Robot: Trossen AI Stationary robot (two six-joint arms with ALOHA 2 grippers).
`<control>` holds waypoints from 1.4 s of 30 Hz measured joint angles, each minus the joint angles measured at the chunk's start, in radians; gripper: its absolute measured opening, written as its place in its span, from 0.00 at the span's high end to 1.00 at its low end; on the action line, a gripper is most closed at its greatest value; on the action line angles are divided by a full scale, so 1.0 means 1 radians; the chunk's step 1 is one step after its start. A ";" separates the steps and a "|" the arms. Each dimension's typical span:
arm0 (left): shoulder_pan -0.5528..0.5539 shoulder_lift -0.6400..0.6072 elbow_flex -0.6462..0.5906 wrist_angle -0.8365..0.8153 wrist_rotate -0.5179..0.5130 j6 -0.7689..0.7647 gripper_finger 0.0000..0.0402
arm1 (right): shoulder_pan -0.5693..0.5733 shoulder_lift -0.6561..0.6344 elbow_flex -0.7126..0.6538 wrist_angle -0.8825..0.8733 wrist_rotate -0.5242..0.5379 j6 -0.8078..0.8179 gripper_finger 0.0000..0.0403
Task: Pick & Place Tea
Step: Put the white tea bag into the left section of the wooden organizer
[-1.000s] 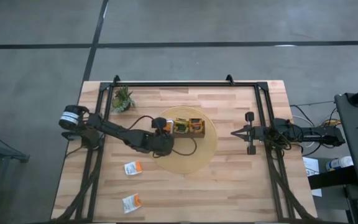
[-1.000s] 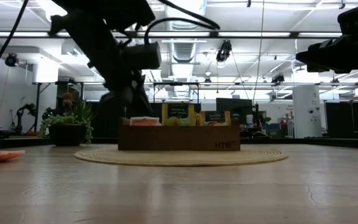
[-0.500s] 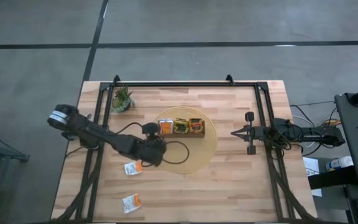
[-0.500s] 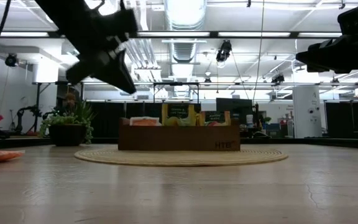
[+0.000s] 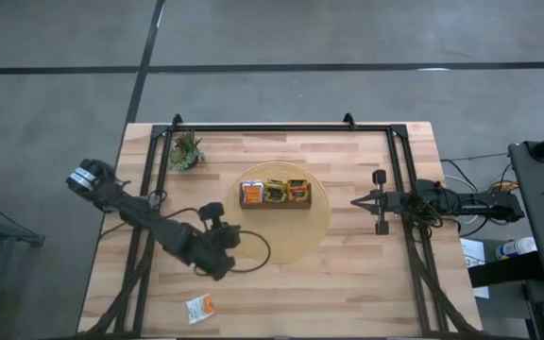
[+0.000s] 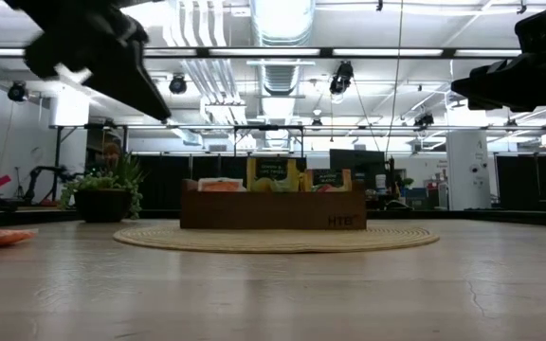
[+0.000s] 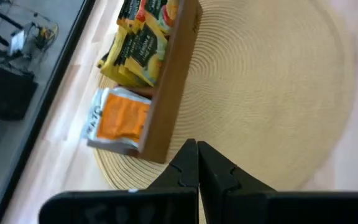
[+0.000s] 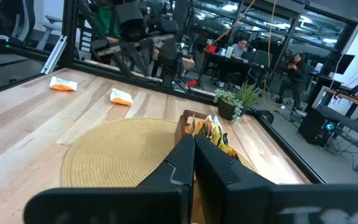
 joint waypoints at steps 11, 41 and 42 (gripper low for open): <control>-0.173 0.000 0.064 -0.246 -0.045 -0.537 1.00 | 0.000 0.000 0.000 0.000 0.000 0.000 0.98; -0.471 0.115 0.061 -0.561 0.182 -1.572 1.00 | 0.000 0.000 0.000 0.000 0.000 0.000 0.98; -0.477 0.121 0.061 -0.561 0.195 -1.579 1.00 | 0.000 0.000 0.000 0.000 0.000 0.000 0.98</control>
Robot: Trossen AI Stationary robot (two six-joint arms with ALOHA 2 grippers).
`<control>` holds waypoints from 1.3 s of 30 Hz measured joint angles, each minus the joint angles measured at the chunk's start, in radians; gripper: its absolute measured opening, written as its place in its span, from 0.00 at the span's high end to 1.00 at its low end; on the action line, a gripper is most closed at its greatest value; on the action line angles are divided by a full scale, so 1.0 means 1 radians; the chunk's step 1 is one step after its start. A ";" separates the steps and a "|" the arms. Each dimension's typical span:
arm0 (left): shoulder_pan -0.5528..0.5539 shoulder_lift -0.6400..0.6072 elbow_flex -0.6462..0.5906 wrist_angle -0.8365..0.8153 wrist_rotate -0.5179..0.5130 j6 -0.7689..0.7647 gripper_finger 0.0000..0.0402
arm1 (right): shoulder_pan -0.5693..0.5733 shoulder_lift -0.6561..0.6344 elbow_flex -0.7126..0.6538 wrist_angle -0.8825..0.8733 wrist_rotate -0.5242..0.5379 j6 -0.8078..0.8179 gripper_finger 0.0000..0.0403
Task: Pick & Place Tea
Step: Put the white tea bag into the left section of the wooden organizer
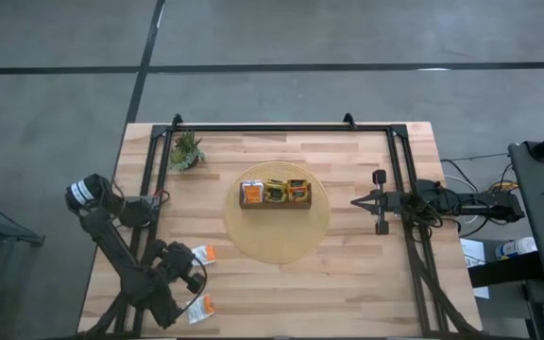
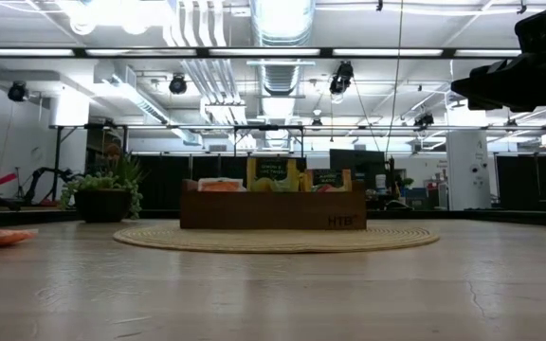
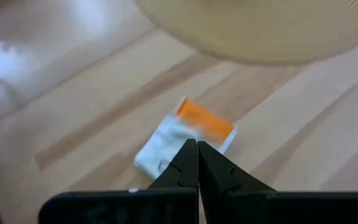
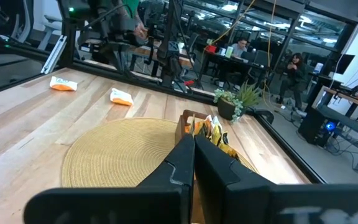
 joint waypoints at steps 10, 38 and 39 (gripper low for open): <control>-0.002 0.016 0.000 0.000 0.132 0.140 1.00 | 0.000 0.000 0.000 0.000 0.000 0.000 0.98; 0.033 0.015 -0.054 0.004 0.242 0.104 0.62 | 0.000 0.000 0.000 0.000 0.000 0.000 0.98; 0.033 0.015 -0.054 0.012 0.242 0.090 0.62 | 0.000 0.000 0.000 0.000 0.000 0.000 0.98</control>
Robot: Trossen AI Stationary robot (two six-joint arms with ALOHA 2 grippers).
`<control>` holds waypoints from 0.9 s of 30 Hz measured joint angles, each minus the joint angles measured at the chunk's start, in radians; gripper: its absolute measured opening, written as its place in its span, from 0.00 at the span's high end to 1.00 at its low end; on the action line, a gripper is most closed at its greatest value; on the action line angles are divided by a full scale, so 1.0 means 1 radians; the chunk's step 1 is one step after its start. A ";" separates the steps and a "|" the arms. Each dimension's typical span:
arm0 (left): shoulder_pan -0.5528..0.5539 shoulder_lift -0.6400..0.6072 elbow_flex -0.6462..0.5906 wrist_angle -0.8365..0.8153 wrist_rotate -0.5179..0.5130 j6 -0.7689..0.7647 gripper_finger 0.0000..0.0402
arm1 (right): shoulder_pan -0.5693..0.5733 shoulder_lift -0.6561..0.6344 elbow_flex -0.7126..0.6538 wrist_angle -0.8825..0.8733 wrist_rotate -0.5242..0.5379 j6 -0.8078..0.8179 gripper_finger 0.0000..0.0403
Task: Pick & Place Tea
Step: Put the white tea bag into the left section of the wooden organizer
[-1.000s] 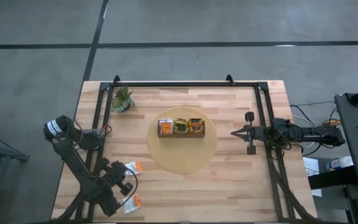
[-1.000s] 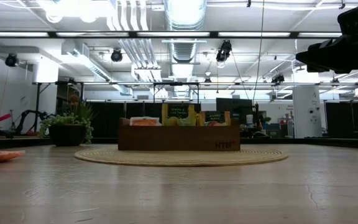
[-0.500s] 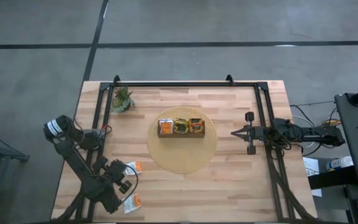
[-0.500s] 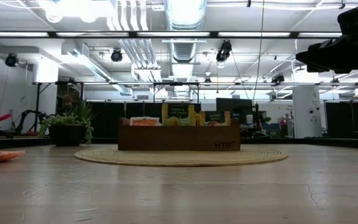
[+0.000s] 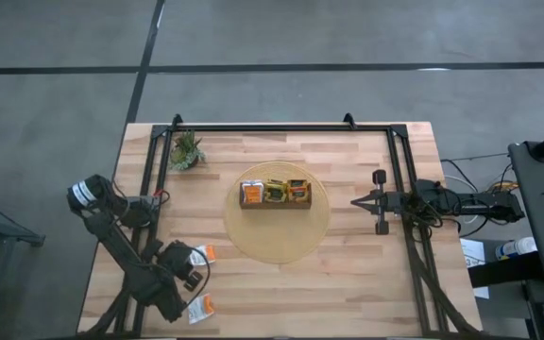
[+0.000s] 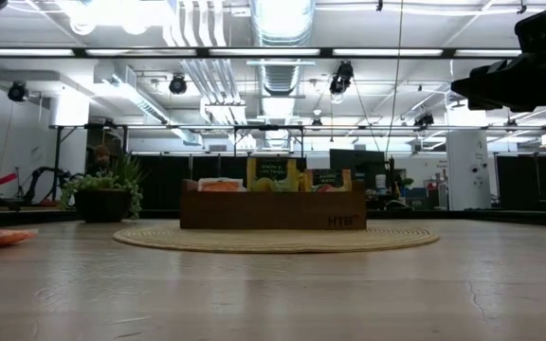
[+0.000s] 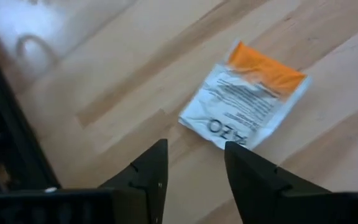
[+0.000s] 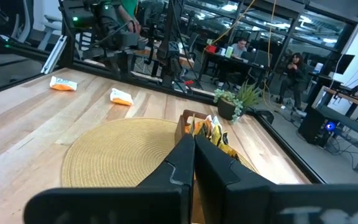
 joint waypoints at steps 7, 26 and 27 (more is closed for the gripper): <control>0.000 -0.001 -0.012 0.083 -0.002 -0.066 0.62 | 0.000 0.000 0.000 0.000 0.000 0.000 0.98; -0.020 -0.004 -0.094 0.311 -0.088 -0.223 0.62 | 0.000 0.000 0.000 0.000 0.000 0.000 0.98; -0.023 -0.004 -0.095 0.310 -0.085 -0.224 0.62 | 0.000 0.000 0.000 0.000 0.000 0.000 0.98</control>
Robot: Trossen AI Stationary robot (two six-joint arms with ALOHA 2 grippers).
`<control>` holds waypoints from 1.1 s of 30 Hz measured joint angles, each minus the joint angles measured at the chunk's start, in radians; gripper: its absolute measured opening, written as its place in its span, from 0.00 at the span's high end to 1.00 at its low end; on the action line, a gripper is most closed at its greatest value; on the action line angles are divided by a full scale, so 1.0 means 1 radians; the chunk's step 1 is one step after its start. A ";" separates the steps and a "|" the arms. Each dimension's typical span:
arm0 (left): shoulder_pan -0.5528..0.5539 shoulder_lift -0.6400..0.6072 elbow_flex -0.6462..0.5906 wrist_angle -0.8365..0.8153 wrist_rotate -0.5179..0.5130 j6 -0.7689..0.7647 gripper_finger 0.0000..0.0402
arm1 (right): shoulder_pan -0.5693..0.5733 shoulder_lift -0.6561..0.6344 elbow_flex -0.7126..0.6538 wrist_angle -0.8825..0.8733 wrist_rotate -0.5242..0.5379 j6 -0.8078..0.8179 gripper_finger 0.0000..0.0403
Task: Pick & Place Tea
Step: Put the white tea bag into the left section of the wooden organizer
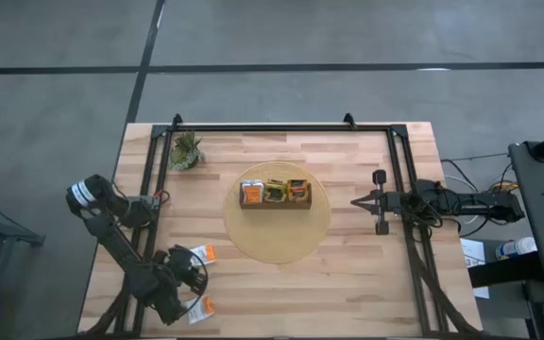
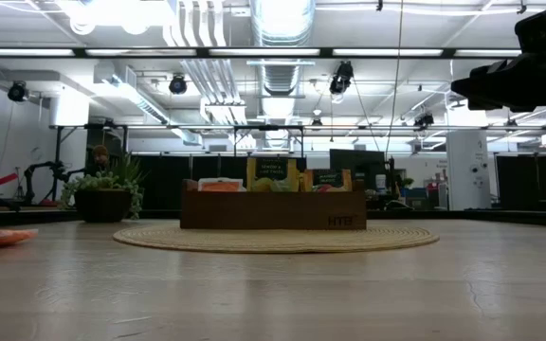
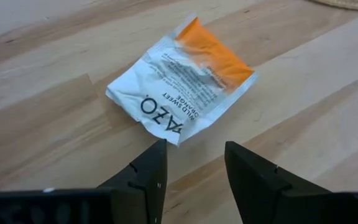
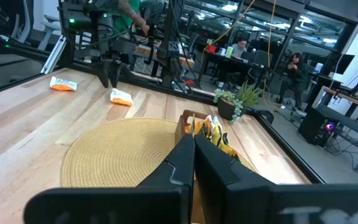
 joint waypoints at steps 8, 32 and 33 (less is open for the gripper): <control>-0.028 -0.004 -0.004 0.001 -0.004 -0.048 0.62 | 0.000 0.000 0.000 0.000 0.000 0.000 0.98; -0.011 -0.004 -0.131 0.098 -0.092 -0.070 0.89 | 0.000 0.000 0.000 0.000 0.000 0.000 0.98; -0.011 -0.004 -0.133 0.098 -0.095 -0.068 0.94 | 0.000 0.000 0.000 0.000 0.000 0.000 0.98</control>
